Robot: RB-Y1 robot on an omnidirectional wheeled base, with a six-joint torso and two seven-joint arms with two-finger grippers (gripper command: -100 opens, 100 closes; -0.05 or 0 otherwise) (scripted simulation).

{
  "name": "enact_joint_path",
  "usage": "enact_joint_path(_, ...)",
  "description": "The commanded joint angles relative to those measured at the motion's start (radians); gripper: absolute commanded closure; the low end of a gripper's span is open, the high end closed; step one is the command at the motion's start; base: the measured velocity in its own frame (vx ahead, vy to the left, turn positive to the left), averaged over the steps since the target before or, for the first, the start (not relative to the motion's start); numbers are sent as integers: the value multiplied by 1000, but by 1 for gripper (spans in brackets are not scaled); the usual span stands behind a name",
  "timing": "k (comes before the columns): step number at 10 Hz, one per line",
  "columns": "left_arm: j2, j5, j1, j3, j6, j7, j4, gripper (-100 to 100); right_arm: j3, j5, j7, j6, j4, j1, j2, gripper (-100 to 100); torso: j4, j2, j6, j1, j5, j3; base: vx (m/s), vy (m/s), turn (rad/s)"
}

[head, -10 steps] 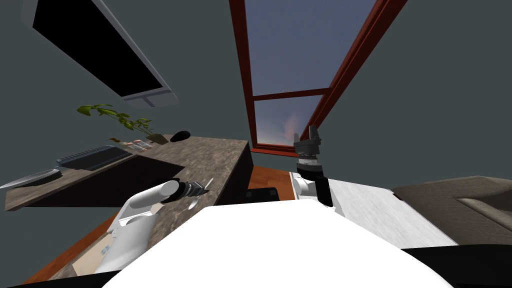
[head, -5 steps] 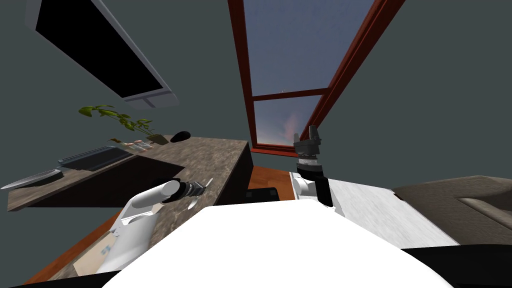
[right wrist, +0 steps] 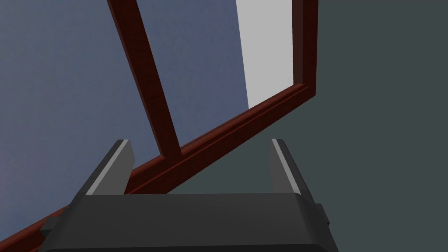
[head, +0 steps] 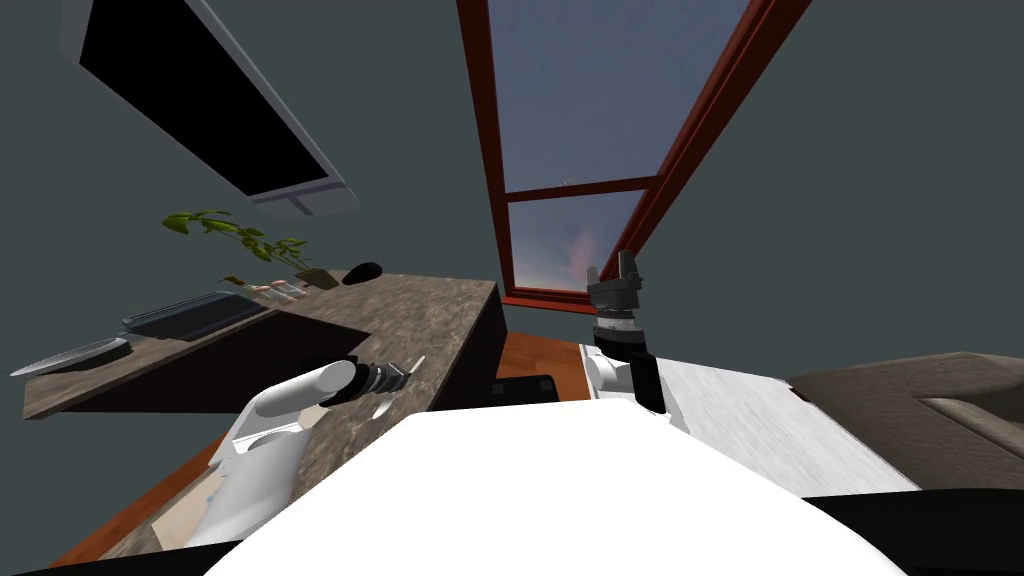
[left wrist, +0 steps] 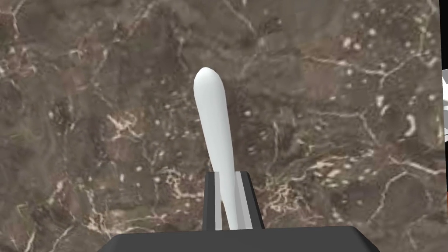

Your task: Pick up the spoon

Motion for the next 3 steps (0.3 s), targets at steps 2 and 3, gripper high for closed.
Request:
enact_joint_path(2,3,6,3,4,14,9,-17,100,0,0,0,0,0,0,0,0,0,0,0,0,0,0,-3,6,9)
enact_joint_path(3,4,6,4,5,17,11,-19,0,0,0,0,0,0,0,0,0,0,0,0,0,0,0,0,0,0)
